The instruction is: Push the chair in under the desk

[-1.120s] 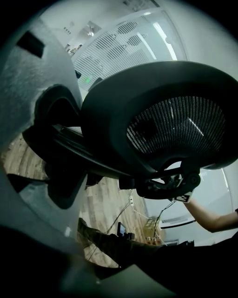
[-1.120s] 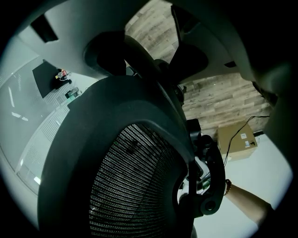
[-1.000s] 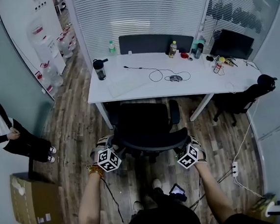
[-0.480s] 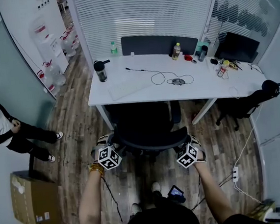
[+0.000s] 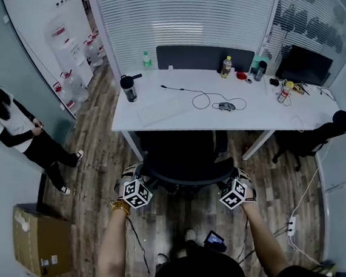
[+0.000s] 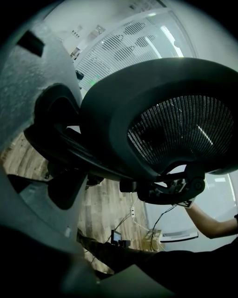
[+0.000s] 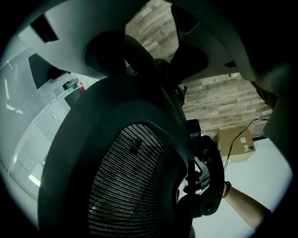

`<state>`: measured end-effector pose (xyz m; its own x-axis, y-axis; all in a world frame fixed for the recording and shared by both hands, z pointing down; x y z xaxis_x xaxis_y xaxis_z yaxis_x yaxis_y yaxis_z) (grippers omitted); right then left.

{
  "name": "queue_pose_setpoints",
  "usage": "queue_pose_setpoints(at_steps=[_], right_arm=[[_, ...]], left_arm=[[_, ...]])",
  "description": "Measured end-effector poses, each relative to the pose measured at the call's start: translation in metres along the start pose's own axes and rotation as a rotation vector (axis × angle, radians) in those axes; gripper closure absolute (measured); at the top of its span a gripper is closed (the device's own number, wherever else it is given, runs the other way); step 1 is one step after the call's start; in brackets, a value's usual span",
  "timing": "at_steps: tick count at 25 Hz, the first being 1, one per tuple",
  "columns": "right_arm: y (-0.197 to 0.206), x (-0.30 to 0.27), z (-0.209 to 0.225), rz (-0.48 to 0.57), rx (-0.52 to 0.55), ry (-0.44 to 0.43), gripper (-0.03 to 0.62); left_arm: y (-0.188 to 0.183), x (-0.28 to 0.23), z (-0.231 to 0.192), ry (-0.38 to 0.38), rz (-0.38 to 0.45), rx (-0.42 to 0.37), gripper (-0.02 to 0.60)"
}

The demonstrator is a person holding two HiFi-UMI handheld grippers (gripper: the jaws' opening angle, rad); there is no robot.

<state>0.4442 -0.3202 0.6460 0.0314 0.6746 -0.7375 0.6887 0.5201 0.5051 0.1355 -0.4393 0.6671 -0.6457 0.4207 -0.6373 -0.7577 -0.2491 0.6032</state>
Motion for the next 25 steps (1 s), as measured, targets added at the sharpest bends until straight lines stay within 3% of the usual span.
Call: queue_pose_setpoints(at_steps=[14, 25], right_arm=[[0.006, -0.024, 0.055, 0.015, 0.053, -0.014, 0.303], [-0.001, -0.044, 0.081, 0.015, 0.047, -0.003, 0.301]], left_arm=[[-0.022, -0.033, -0.013, -0.055, -0.014, 0.03, 0.284], [-0.026, -0.06, -0.043, -0.034, -0.014, 0.017, 0.287]])
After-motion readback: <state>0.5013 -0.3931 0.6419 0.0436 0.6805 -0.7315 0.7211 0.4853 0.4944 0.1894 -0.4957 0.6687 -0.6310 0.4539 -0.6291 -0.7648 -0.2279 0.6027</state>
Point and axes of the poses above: the fingertips, and each gripper's own axes: x backward along the fingers, z to its right, y out of its underside, the point moved 8 cm from there along x, backward along the fingers, and after that the axes turned 1 degree about z, right-handed, at the moved point
